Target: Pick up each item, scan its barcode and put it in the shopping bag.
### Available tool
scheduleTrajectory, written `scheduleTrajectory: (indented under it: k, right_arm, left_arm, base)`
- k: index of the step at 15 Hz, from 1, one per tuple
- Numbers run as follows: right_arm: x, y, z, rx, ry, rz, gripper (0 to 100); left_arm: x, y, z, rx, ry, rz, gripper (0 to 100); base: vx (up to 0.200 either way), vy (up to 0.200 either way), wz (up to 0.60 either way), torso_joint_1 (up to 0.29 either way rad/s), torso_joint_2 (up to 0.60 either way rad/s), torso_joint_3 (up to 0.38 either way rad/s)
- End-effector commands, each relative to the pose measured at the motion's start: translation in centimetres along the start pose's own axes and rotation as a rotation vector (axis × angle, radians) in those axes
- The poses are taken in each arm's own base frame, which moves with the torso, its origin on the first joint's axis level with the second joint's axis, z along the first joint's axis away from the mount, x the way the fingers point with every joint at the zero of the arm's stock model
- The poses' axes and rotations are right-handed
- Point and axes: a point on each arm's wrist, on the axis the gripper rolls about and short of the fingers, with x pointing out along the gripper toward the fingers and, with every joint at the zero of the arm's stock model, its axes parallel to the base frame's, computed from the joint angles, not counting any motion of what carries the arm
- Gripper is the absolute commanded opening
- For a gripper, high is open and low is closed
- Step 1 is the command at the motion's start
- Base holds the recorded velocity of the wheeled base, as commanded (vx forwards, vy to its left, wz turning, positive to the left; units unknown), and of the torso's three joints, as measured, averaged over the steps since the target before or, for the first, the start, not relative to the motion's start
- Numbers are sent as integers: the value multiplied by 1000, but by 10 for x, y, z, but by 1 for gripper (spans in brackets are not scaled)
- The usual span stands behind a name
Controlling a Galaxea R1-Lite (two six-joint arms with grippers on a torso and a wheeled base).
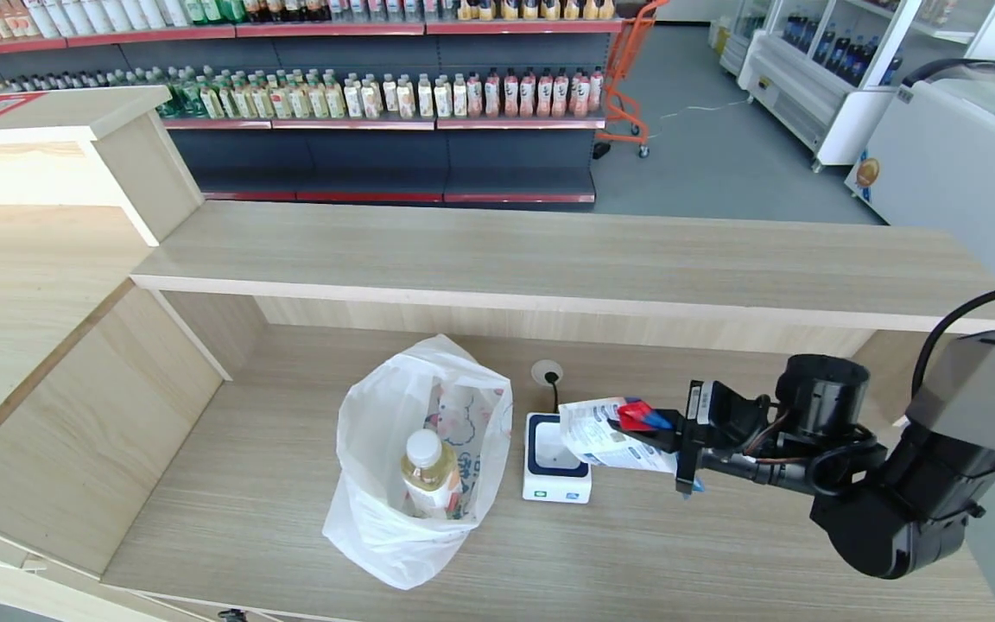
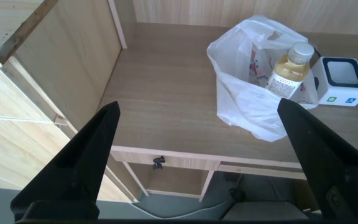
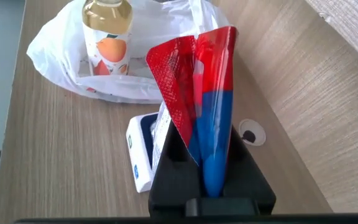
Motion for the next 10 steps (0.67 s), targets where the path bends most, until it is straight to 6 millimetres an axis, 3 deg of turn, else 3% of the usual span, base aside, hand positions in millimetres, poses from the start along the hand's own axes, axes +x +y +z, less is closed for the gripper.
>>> scheduleTrajectory:
  k: [1,5,10]
  right_arm:
    - [15,3,-15,11,-2,21,0]
    - [28,4,-29,11,-7,31,0]
    - [51,3,-29,-20,-56,42,0]
  left_arm:
    - [0,0,0,0,0,1,100]
    - [0,0,0,0,0,1,100]
    - [0,0,0,0,0,1,100]
  base:
    - [0,0,0,0,0,0]
    - [0,0,0,0,0,0]
    - [0,0,0,0,0,0]
